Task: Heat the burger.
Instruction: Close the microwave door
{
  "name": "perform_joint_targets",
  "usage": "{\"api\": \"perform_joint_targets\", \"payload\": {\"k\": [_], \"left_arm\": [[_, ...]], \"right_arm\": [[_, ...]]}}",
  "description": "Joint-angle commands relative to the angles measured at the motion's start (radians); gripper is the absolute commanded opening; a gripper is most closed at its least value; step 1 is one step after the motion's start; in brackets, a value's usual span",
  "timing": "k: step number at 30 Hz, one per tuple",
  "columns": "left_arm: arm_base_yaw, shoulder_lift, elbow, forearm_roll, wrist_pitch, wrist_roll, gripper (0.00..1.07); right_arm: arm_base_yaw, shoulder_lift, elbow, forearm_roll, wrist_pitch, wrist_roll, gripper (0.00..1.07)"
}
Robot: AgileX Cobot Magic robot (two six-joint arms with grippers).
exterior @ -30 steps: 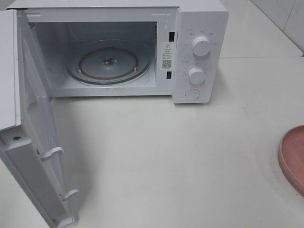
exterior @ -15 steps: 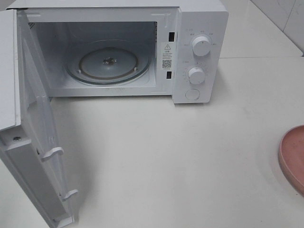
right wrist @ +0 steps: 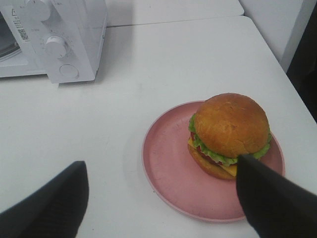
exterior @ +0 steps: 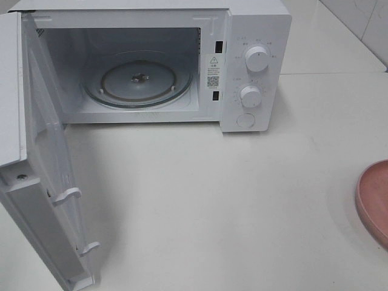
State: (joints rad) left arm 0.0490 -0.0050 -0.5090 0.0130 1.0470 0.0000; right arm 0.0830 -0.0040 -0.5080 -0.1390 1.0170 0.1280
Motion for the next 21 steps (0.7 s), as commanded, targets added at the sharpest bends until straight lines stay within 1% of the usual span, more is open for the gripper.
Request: {"api": "perform_joint_targets", "payload": {"k": [1,21], "left_arm": [[0.005,-0.019,0.004,-0.005,-0.01,0.0,0.84],[0.005,-0.019,0.004,-0.005,-0.01,0.0,0.84]], "right_arm": [[-0.006,-0.027,0.006,-0.001,-0.012,-0.012,0.76],[-0.006,-0.026,0.005,-0.001,-0.012,-0.012,0.76]]}}
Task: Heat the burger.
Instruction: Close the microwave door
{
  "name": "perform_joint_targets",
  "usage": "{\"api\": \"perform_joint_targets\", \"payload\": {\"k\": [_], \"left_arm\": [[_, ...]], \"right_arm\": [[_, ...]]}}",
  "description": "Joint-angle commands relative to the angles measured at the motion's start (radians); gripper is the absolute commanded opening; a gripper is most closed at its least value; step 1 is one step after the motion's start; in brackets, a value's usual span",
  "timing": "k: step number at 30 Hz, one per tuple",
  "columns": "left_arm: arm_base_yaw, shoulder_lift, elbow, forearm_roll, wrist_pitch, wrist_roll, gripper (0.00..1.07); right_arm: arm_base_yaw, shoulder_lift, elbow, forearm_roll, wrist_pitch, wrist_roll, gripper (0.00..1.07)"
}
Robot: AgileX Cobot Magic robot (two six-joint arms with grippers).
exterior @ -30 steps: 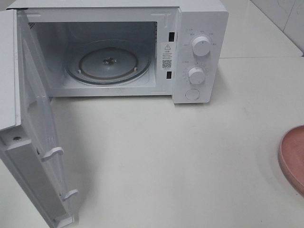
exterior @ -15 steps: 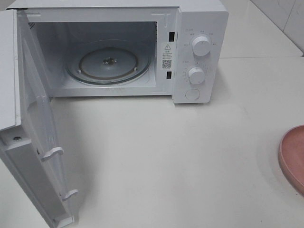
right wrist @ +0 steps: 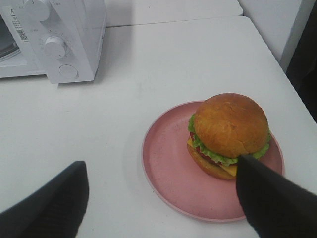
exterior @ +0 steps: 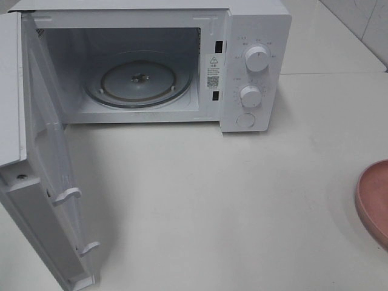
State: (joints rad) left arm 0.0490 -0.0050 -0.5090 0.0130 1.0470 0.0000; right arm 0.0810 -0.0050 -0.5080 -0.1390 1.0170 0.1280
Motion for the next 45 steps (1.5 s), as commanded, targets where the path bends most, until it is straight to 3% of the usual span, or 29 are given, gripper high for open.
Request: {"api": "perform_joint_targets", "payload": {"k": [1,39,43,45], "left_arm": [[0.005,-0.019,0.004,-0.005,-0.01,0.0,0.84],[0.005,-0.01,0.004,-0.013,-0.011,0.0,0.84],[0.005,0.029,-0.022,-0.008,-0.026,-0.006,0.78],[0.005,0.067,-0.039,0.0,-0.048,-0.006,0.68]], "right_arm": [[-0.004,-0.025,0.005,-0.001,-0.012,-0.012,0.76],[-0.004,-0.025,0.005,-0.001,-0.012,-0.012,0.76],[-0.004,-0.025,0.005,-0.001,-0.012,-0.012,0.76],[-0.004,-0.025,0.005,-0.001,-0.012,-0.012,0.76]]}}
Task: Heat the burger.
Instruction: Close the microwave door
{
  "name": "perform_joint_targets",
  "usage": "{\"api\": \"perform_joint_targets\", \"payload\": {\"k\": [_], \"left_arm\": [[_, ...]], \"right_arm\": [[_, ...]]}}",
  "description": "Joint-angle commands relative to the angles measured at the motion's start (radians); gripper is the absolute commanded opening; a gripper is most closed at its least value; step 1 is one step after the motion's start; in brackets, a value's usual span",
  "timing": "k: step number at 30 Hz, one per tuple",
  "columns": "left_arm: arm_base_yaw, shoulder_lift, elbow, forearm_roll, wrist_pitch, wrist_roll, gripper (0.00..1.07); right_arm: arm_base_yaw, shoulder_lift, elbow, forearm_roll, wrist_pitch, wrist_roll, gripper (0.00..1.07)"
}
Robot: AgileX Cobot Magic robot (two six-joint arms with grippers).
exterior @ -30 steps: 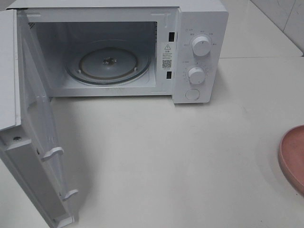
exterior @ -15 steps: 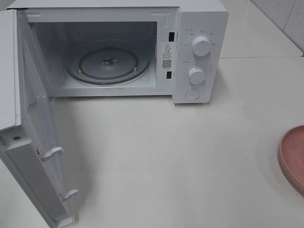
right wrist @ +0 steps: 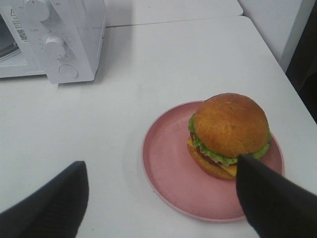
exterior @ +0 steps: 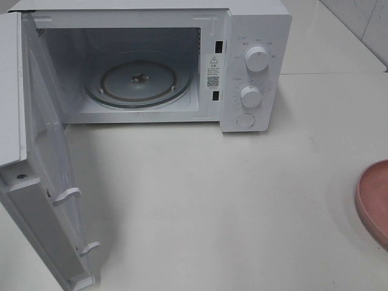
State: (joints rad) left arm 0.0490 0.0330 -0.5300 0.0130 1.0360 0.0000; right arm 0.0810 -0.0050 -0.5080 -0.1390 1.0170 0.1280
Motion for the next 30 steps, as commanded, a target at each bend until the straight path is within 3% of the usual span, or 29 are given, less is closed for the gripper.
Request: {"api": "perform_joint_targets", "payload": {"k": [1,2,4,5,6,7,8,10,17,28,30], "left_arm": [[0.005,0.029,-0.018,0.0,-0.037,-0.006,0.68],[0.005,0.055,-0.018,0.0,-0.059,-0.006,0.58],[0.005,0.067,-0.016,0.0,-0.067,-0.005,0.53],[0.005,0.098,-0.014,0.0,-0.089,-0.005,0.37],[0.005,0.098,-0.014,0.0,-0.089,-0.005,0.37],[0.005,0.115,-0.013,-0.001,-0.103,-0.005,0.29],[0.005,0.145,-0.013,-0.005,-0.125,-0.006,0.06],[0.005,0.175,-0.009,-0.006,-0.154,0.0,0.0],[0.005,0.228,0.066,-0.013,-0.356,0.0,0.0],[0.005,0.293,0.287,-0.013,-0.787,0.0,0.0],[0.004,0.324,0.365,-0.03,-0.95,0.0,0.0]], "right_arm": [[-0.004,-0.025,0.005,-0.001,-0.012,-0.012,0.76],[-0.004,-0.025,0.005,-0.001,-0.012,-0.012,0.76],[-0.004,-0.025,0.005,-0.001,-0.012,-0.012,0.76],[-0.004,-0.025,0.005,-0.002,-0.012,-0.012,0.76],[-0.004,-0.025,0.005,-0.002,-0.012,-0.012,0.76],[-0.004,-0.025,0.005,-0.002,-0.012,-0.012,0.76],[-0.004,-0.025,0.005,-0.002,-0.012,-0.012,0.76],[-0.004,-0.025,0.005,-0.002,-0.012,-0.012,0.76],[-0.004,-0.025,0.005,-0.002,-0.012,-0.012,0.76],[-0.004,-0.025,0.005,-0.002,-0.012,-0.012,0.76],[-0.004,-0.025,0.005,-0.002,-0.012,-0.012,0.76]]}}
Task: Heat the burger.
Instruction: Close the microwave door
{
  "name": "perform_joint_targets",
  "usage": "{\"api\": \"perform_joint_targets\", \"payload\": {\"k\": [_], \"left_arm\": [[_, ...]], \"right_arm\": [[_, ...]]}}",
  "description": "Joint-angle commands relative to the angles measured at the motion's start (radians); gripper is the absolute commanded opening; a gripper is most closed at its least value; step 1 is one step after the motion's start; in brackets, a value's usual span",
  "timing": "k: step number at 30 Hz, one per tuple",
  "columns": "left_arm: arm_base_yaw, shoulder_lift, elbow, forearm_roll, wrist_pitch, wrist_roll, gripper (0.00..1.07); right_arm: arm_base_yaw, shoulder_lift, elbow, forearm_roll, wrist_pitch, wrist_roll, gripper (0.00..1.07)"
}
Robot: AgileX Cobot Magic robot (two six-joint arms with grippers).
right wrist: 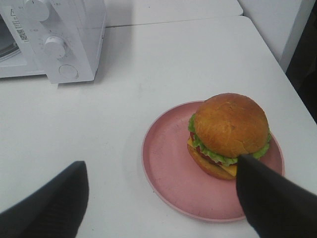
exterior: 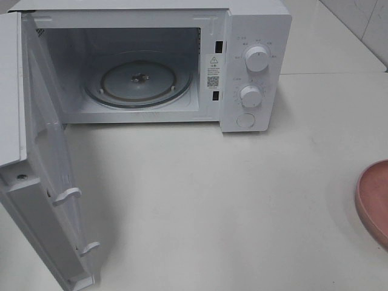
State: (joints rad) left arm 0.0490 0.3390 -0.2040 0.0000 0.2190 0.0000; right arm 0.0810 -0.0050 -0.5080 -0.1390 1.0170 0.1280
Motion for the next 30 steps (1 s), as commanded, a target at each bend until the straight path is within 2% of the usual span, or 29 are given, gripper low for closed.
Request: {"api": "perform_joint_targets", "payload": {"k": [1,8,10,11,13,16,18,20,21,24,26,27,29,30], "left_arm": [[0.004,0.018,0.039,-0.017,-0.133,0.0,0.0],[0.004,0.138,0.041,-0.027,-0.254,0.0,0.0],[0.004,0.234,0.042,-0.027,-0.34,0.0,0.0],[0.004,0.234,0.042,-0.027,-0.34,0.0,0.0],[0.004,0.35,0.042,-0.027,-0.463,-0.007,0.0],[0.002,0.38,0.042,-0.027,-0.494,-0.009,0.0],[0.002,0.487,0.042,-0.021,-0.604,-0.01,0.0],[0.002,0.515,0.042,-0.014,-0.635,-0.015,0.0],[0.002,0.564,0.042,0.012,-0.687,-0.046,0.0],[0.002,0.591,0.042,0.037,-0.71,-0.068,0.0],[0.002,0.695,0.042,0.159,-0.834,-0.168,0.0],[0.002,0.695,0.042,0.159,-0.834,-0.168,0.0],[0.002,0.772,0.042,0.245,-0.924,-0.213,0.0],[0.002,0.772,0.042,0.245,-0.924,-0.213,0.0]], "right_arm": [[-0.004,-0.025,0.005,-0.002,-0.012,-0.012,0.76],[-0.004,-0.025,0.005,-0.002,-0.012,-0.012,0.76],[-0.004,-0.025,0.005,-0.002,-0.012,-0.012,0.76],[-0.004,-0.025,0.005,-0.002,-0.012,-0.012,0.76],[-0.004,-0.025,0.005,-0.002,-0.012,-0.012,0.76],[-0.004,-0.025,0.005,-0.002,-0.012,-0.012,0.76],[-0.004,-0.025,0.005,-0.002,-0.012,-0.012,0.76],[-0.004,-0.025,0.005,-0.002,-0.012,-0.012,0.76],[-0.004,-0.025,0.005,-0.002,-0.012,-0.012,0.76],[-0.004,-0.025,0.005,-0.002,-0.012,-0.012,0.76],[-0.004,-0.025,0.005,-0.002,-0.012,-0.012,0.76],[-0.004,-0.025,0.005,-0.002,-0.012,-0.012,0.76],[-0.004,-0.025,0.005,-0.002,-0.012,-0.012,0.76],[-0.004,-0.025,0.005,-0.002,-0.012,-0.012,0.76]]}}
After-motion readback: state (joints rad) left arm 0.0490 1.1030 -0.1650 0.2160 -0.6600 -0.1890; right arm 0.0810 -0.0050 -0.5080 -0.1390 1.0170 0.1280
